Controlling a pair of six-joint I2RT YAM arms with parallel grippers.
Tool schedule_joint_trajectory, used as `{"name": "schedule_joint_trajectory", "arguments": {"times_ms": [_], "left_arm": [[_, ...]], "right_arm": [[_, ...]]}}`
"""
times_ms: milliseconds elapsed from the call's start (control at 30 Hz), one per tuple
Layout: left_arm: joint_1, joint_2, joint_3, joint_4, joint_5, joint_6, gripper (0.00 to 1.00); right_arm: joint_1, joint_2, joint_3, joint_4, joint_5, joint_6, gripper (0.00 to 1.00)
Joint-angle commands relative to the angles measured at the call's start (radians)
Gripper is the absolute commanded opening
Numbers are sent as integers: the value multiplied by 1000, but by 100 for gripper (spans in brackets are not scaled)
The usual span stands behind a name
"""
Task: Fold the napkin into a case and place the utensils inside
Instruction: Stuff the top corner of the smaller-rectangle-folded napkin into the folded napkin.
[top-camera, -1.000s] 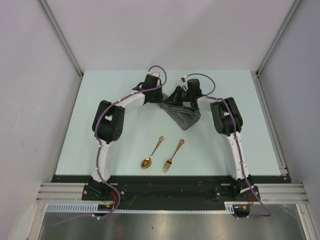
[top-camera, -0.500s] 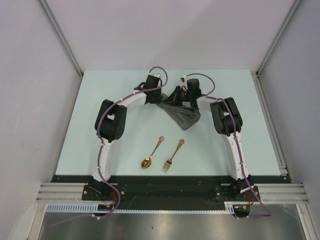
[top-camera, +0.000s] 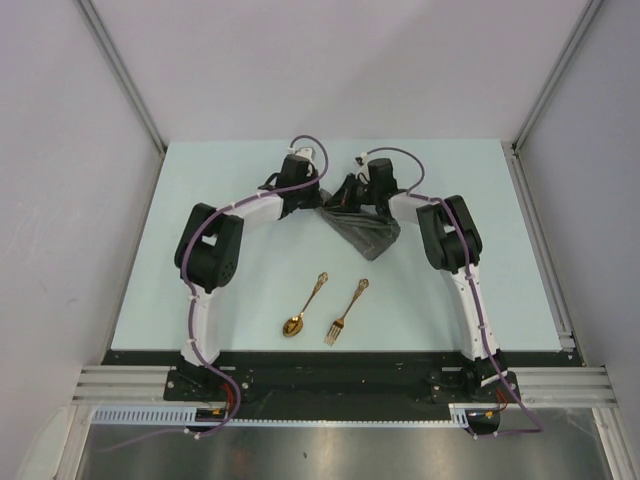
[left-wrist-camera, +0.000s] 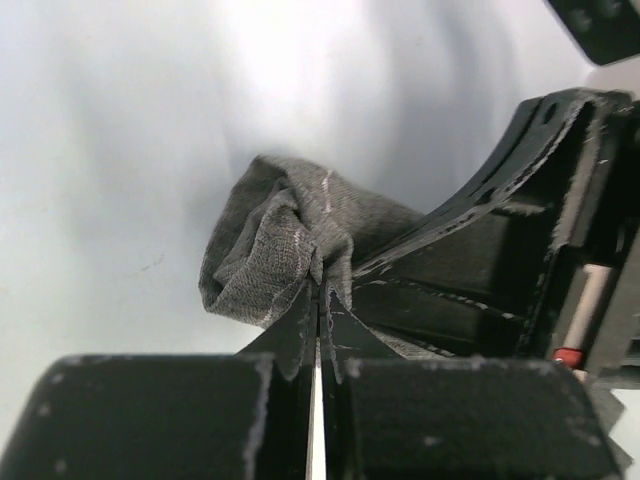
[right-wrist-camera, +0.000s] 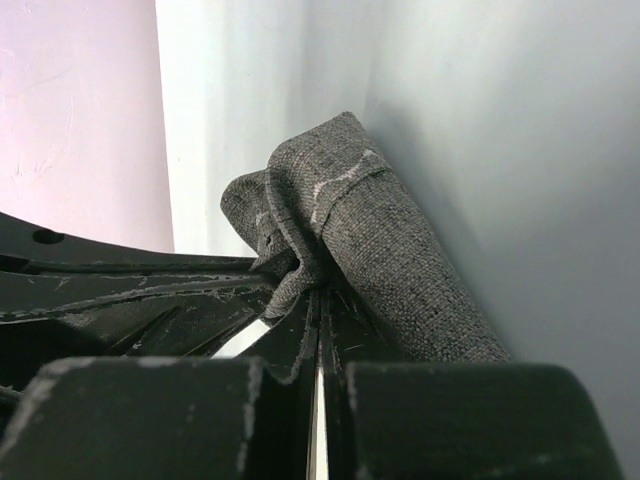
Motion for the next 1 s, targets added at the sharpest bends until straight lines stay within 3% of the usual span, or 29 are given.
{"name": "schedule_joint_trajectory", "arguments": {"times_ms": [0,267,333,367,467,500,533,667,733,767,833,867,967], "left_arm": [[11,-54,-4,128,118,-68,0],[14,-38,-30,136,130,-116,0],[15,-35,-20,93,86,-117,0],[20,-34,-17,76,75,-127,0],[35,-44,-46,99,66,-159,0],[37,-44,-44,87,50,-162,0],[37,-46,-44,82,43,-162,0],[40,-51,-50,87,47,-165,0],[43,-48,-46,71,37,-159,0],[46,-48,-47,74,38,-159,0],[53,-38,-49,87,49,-169,0],[57,-34,-37,80,52,-171,0],[63,9,14,26,52,-174,0]], "right_arm": [[36,-6,25,-5,12,10,0],[62,127,228,-65,4,24,1],[57,120,217,1,-33,56,1],[59,79,130,59,-42,114,7],[43,57,-3,443,-97,298,17],[39,87,-42,691,-108,456,17],[27,106,-38,772,-106,506,17],[36,192,80,814,-126,600,18],[45,168,98,728,-123,508,23],[57,158,124,460,-119,423,27],[72,175,255,158,-74,180,34],[77,183,278,20,-65,144,34],[83,174,292,-109,2,16,40]]}}
